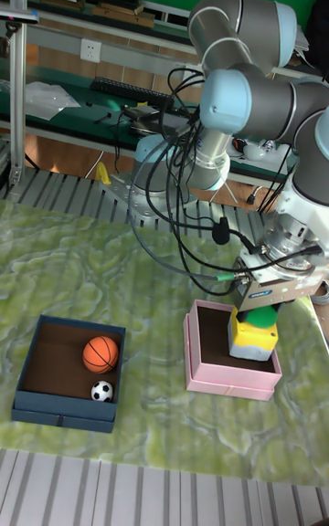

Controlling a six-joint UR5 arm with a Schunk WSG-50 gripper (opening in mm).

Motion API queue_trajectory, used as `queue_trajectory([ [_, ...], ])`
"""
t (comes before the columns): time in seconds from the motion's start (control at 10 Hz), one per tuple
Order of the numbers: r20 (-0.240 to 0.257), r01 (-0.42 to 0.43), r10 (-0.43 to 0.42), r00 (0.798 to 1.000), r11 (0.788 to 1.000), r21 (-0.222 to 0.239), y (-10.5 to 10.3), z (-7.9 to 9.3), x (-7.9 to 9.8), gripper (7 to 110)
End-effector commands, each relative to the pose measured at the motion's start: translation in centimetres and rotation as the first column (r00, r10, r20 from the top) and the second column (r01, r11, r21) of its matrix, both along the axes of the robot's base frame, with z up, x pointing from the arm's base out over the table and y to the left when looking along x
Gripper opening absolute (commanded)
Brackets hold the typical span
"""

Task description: Move an object from one box to another

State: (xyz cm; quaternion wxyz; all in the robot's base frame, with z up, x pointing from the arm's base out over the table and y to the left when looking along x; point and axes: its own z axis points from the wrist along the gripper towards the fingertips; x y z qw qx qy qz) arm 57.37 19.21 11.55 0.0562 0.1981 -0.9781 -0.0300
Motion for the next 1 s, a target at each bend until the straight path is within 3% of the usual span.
queue_trajectory([
  [0.0, 0.02, -0.024, 0.023, 1.0, 1.0, 0.015, 0.8, -1.2, 0.9, 7],
  [0.5, 0.06, -0.047, 0.047, 0.997, 0.999, 0.006, 0.8, -2.2, 2.6, 7],
  [0.9, 0.062, -0.047, 0.047, 0.997, 0.999, 0.005, 0.9, -2.5, 2.8, 7],
])
